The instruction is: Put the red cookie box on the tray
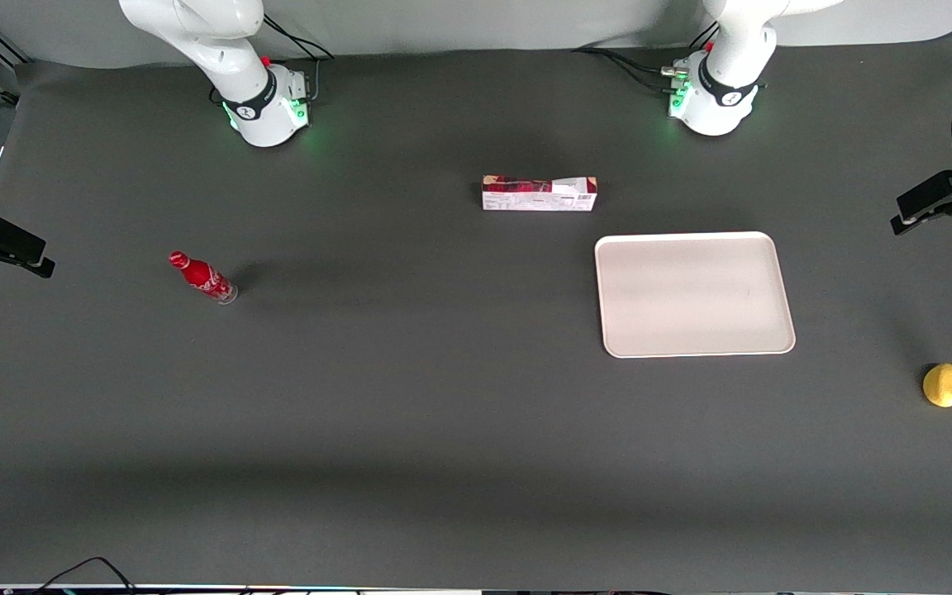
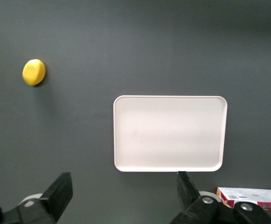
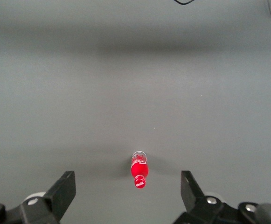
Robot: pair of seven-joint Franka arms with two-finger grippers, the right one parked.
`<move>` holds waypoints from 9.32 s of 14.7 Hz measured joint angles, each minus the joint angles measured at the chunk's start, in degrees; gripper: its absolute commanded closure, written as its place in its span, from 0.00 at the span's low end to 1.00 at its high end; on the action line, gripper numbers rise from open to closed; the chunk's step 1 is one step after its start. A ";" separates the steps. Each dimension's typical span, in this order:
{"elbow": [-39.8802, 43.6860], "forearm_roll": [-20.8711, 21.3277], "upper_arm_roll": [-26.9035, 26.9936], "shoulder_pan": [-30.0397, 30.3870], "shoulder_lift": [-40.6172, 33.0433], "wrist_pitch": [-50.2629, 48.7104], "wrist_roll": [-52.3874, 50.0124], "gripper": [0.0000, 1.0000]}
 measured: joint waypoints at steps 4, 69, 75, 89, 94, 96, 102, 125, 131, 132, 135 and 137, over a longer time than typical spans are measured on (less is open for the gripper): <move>0.81 1.12 -0.29 -0.08 -0.17 -1.29 1.27 0.00; -51.01 31.39 -44.52 -13.10 20.25 63.16 0.72 1.00; -50.36 31.39 -43.50 -13.60 20.85 63.16 0.20 1.00; -25.88 12.49 -37.56 -8.72 7.93 31.74 -6.67 1.00; -18.28 5.96 -23.22 -5.15 5.10 25.70 -5.96 1.00; -18.23 4.92 -16.73 -4.44 4.10 25.27 -5.46 1.00; -22.17 3.23 0.68 -3.64 3.87 24.85 3.45 1.00; -53.55 -0.51 4.84 -2.81 10.53 65.87 3.84 0.00; -52.94 -0.52 4.91 -2.80 10.39 65.66 3.84 0.00; -52.07 -0.55 4.94 -2.77 10.32 64.79 3.84 0.00; -45.80 -0.70 5.00 -2.34 9.25 55.28 3.83 0.00; -39.52 -0.72 5.01 -2.20 8.29 46.44 3.83 0.00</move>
